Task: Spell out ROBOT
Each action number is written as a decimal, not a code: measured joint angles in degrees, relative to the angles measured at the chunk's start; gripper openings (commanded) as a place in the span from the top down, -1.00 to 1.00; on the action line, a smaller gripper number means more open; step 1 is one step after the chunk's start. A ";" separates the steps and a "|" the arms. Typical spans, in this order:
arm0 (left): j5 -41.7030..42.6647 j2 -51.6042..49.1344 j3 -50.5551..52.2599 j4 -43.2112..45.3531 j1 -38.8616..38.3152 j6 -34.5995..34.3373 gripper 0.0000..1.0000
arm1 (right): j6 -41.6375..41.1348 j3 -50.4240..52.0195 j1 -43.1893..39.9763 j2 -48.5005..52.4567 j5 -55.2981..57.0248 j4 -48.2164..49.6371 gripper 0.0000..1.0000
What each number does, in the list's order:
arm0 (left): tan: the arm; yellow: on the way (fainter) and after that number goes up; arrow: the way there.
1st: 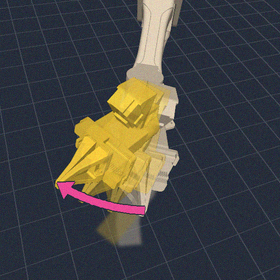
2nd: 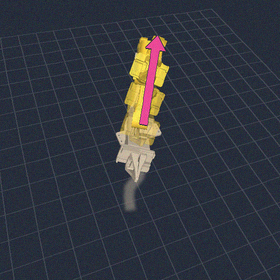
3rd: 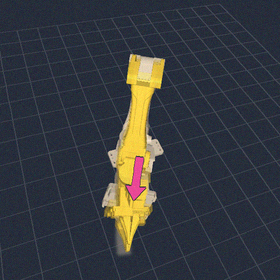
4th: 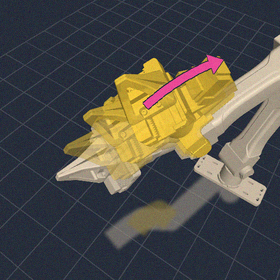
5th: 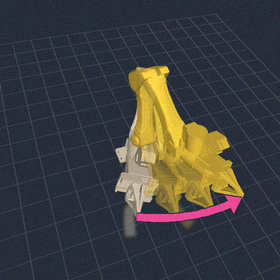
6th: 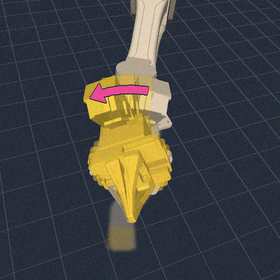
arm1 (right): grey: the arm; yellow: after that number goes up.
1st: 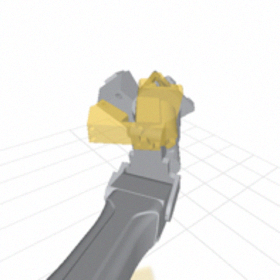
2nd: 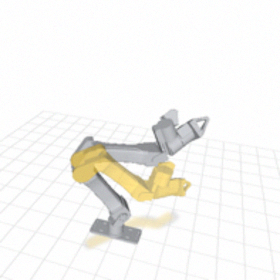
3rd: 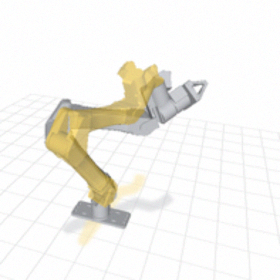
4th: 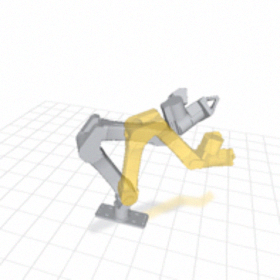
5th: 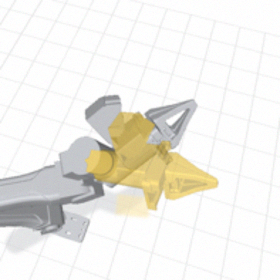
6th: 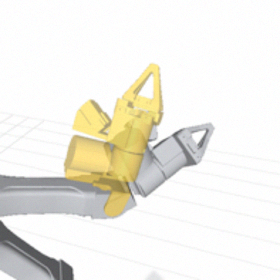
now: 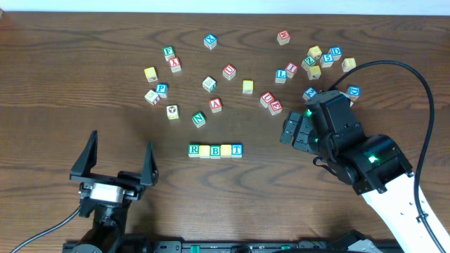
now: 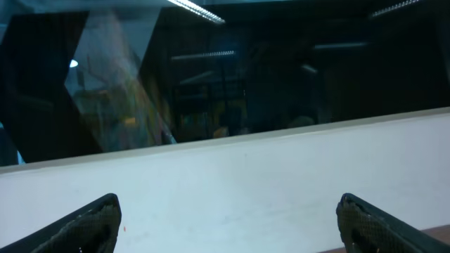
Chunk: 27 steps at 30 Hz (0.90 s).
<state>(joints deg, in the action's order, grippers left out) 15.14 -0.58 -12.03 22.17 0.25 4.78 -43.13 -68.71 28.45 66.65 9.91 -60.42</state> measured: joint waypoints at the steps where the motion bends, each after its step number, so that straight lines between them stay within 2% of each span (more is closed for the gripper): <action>1: 0.00 0.00 0.48 0.20 0.00 0.00 -0.92 | 0.00 0.00 0.00 0.00 0.00 0.00 -0.98; 9: 0.00 0.00 9.60 -0.13 0.00 0.02 -0.92 | 0.00 0.00 0.00 0.00 0.00 0.02 -0.98; 19: 0.00 0.00 11.69 -11.23 0.00 0.00 -0.92 | 0.00 0.00 0.00 0.00 0.00 -0.02 -0.98; 23: 0.00 0.02 11.69 -20.00 0.00 0.00 -0.92 | 0.00 0.00 0.00 0.00 -0.02 0.00 -0.98; 27: -0.26 -0.04 11.41 -22.03 0.00 0.00 -0.92 | 0.00 0.04 0.00 0.04 0.00 -0.02 -0.99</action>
